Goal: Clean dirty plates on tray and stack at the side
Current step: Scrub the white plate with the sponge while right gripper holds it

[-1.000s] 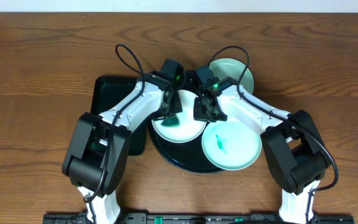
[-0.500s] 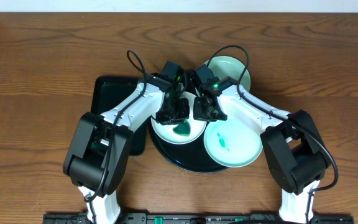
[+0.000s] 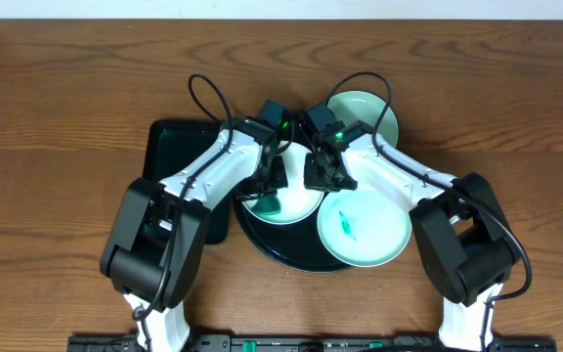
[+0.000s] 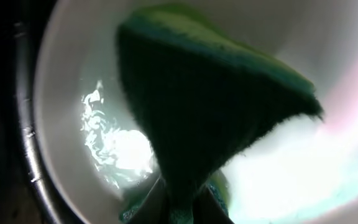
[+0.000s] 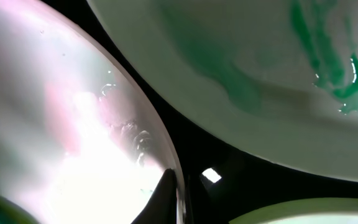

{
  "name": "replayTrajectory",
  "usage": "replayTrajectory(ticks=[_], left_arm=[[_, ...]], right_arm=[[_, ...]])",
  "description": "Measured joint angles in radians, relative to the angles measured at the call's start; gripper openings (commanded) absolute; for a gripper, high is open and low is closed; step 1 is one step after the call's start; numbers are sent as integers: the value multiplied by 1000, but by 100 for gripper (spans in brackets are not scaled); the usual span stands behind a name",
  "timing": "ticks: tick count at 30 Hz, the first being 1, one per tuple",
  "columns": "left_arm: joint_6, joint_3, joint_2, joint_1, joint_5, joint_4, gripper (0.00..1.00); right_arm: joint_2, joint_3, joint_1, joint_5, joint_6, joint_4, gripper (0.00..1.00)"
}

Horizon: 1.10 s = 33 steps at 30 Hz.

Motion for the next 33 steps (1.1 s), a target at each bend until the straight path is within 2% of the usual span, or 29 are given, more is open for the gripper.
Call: replayTrajectory(ticks=[5, 9, 16, 19, 22, 28, 30, 33], left_arm=[[129, -6, 0, -3, 141, 68, 7], [156, -14, 1, -9, 167, 109, 7], [-72, -9, -1, -23, -24, 59, 7], [-100, -9, -1, -26, -40, 51, 7], [-48, -9, -2, -28, -14, 54, 7], [164, -9, -1, -31, 88, 74, 7], [172, -10, -1, -31, 80, 79, 7], [104, -10, -1, -32, 21, 83, 7]], right_arm=[[0, 0, 0, 0, 0, 1, 1], [0, 0, 0, -1, 0, 1, 1], [0, -3, -4, -18, 0, 0, 1], [0, -3, -4, -18, 0, 1, 1], [0, -3, -3, -18, 0, 2, 1], [-1, -3, -5, -18, -4, 2, 1], [-1, -3, -5, -19, -5, 2, 1], [-1, -4, -8, -27, -5, 1, 1]])
